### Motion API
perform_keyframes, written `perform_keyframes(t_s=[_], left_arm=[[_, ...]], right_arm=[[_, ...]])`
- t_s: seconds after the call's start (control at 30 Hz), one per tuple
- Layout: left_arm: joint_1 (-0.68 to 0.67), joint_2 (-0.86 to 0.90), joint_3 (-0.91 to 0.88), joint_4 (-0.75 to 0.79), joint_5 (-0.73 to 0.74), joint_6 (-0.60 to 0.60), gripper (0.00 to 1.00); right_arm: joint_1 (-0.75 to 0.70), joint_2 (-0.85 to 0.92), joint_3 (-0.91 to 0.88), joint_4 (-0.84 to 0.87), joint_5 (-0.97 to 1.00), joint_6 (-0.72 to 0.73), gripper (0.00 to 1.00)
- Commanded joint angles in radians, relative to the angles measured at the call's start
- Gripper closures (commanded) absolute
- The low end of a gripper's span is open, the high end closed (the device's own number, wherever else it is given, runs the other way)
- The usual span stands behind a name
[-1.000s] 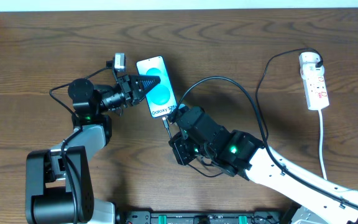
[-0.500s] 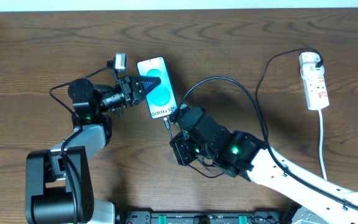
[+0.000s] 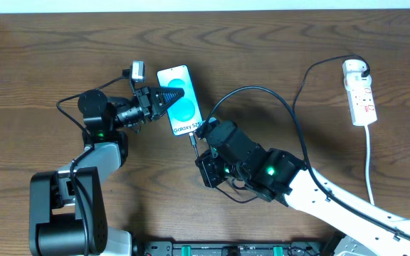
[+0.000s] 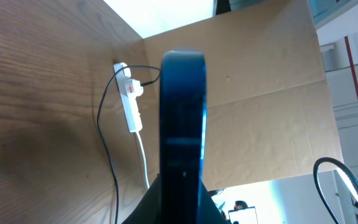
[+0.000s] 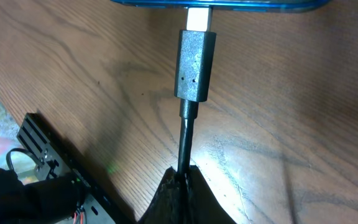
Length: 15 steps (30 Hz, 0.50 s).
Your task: Plug charger to phone and switch on socket
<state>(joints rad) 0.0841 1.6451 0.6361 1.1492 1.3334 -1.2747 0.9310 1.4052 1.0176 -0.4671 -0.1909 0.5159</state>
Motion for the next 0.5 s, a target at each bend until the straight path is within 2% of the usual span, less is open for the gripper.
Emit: perform_keyframes(t_s=[0.0, 0.47], left_arm=[[0.003, -0.009, 0.018, 0.013, 0.021, 0.023, 0.93], [0.003, -0.009, 0.018, 0.013, 0.02, -0.006, 0.93]], right_arm=[[-0.004, -0.02, -0.006, 0.003, -0.003, 0.022, 0.99], [-0.003, -0.019, -0.006, 0.013, -0.026, 0.03, 0.99]])
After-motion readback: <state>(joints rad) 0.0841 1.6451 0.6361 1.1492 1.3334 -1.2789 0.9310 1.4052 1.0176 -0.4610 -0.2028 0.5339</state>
